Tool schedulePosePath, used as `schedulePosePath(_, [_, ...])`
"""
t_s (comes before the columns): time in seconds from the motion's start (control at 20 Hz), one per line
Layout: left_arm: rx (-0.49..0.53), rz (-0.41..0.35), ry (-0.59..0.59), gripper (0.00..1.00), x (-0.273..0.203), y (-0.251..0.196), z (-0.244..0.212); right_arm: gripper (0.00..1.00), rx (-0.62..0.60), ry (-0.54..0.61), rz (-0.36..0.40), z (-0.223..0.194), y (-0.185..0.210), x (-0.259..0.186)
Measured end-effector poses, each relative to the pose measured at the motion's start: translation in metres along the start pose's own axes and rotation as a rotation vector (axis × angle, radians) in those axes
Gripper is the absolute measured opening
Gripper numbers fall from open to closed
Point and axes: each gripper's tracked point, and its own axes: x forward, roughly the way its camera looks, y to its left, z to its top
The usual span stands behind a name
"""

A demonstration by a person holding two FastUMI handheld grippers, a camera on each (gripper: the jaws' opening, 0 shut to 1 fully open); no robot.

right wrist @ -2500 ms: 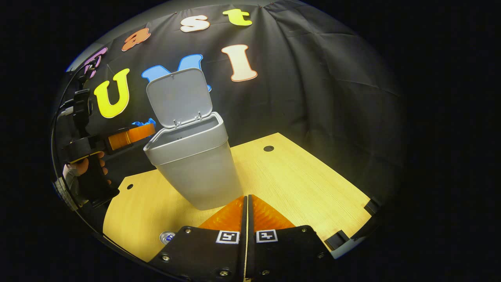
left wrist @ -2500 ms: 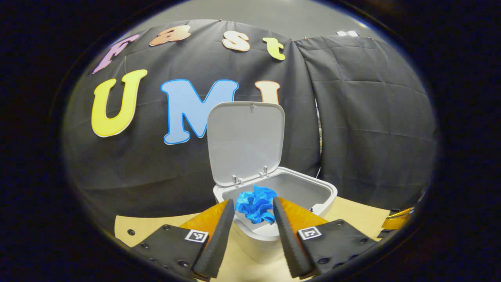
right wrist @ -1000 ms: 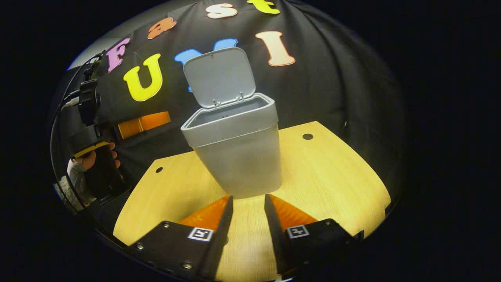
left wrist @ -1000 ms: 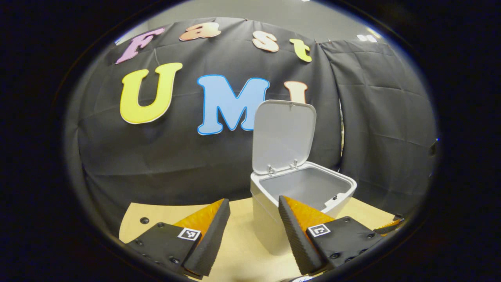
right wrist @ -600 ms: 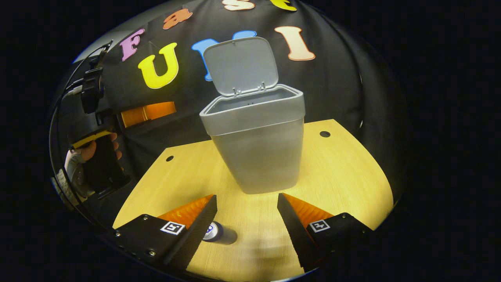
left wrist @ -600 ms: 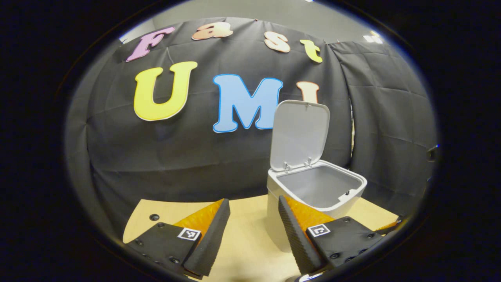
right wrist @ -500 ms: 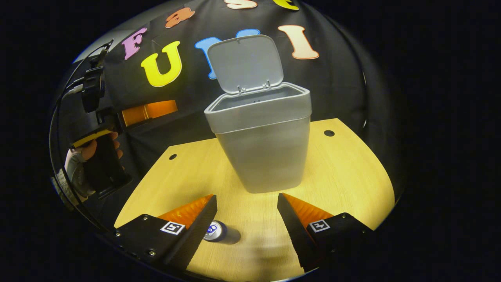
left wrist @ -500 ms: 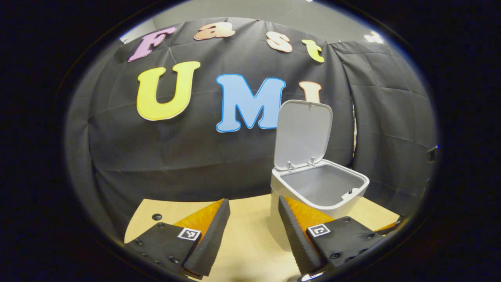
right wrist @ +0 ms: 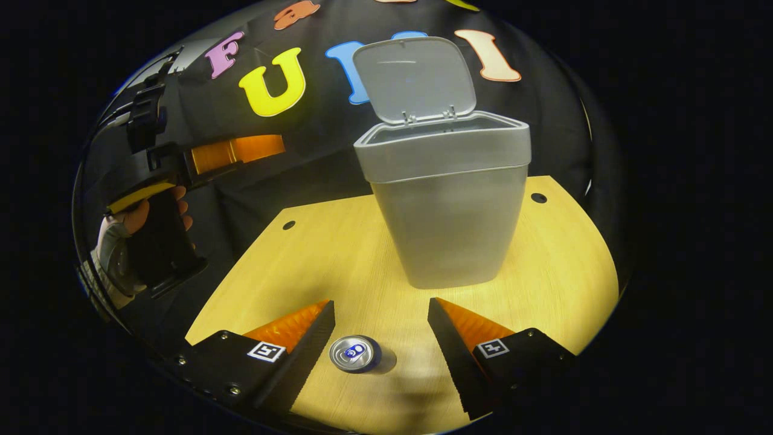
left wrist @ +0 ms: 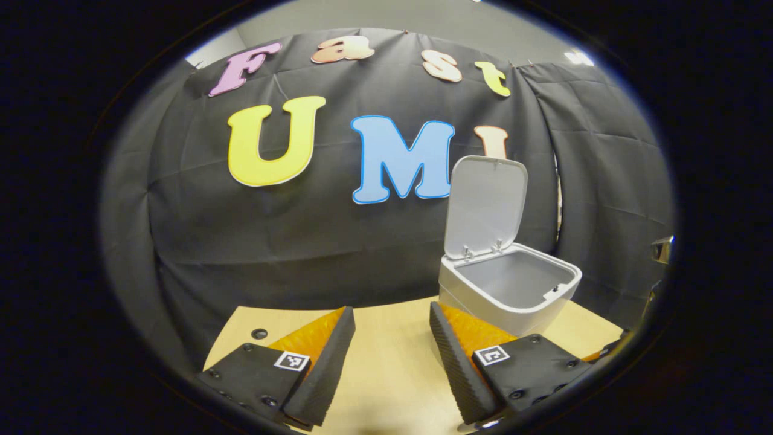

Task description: Press the lid of the desktop garbage bin to open it, pick up the crumpled paper on the desktop and throw it into the bin, then pick up the pop can on the desktop and drop it into the bin, and finally close the garbage bin lid.

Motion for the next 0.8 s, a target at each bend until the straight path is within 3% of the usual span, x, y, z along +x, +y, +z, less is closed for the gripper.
schedulePosePath(0.25, [-0.012, 0.016, 0.004, 0.84, -0.005, 0.009, -0.003, 0.99, -0.035, 0.054, 0.031, -0.015, 0.016, 0.007])
schedulePosePath(0.3, [-0.015, 0.018, 0.005, 0.9, -0.006, 0.01, -0.004, 0.99, -0.042, 0.064, 0.04, -0.017, 0.02, 0.008])
schedulePosePath(0.4, [-0.023, 0.025, 0.008, 0.9, -0.008, 0.014, -0.005, 0.99, -0.06, 0.088, 0.056, -0.023, 0.026, 0.01])
schedulePosePath(0.5, [-0.031, 0.032, 0.011, 0.84, -0.009, 0.019, -0.008, 0.99, -0.087, 0.108, 0.069, -0.029, 0.033, 0.011])
schedulePosePath(0.55, [-0.034, 0.036, 0.013, 0.9, -0.01, 0.021, -0.01, 0.99, -0.1, 0.12, 0.075, -0.033, 0.037, 0.01])
schedulePosePath(0.65, [-0.046, 0.041, 0.017, 0.9, -0.013, 0.024, -0.012, 0.99, -0.125, 0.142, 0.083, -0.039, 0.042, 0.012])
schedulePosePath(0.7, [-0.054, 0.041, 0.018, 0.84, -0.014, 0.025, -0.014, 0.99, -0.139, 0.153, 0.082, -0.042, 0.042, 0.014])
schedulePosePath(0.8, [-0.065, 0.045, 0.024, 0.84, -0.016, 0.027, -0.017, 0.99, -0.167, 0.176, 0.07, -0.047, 0.042, 0.016])
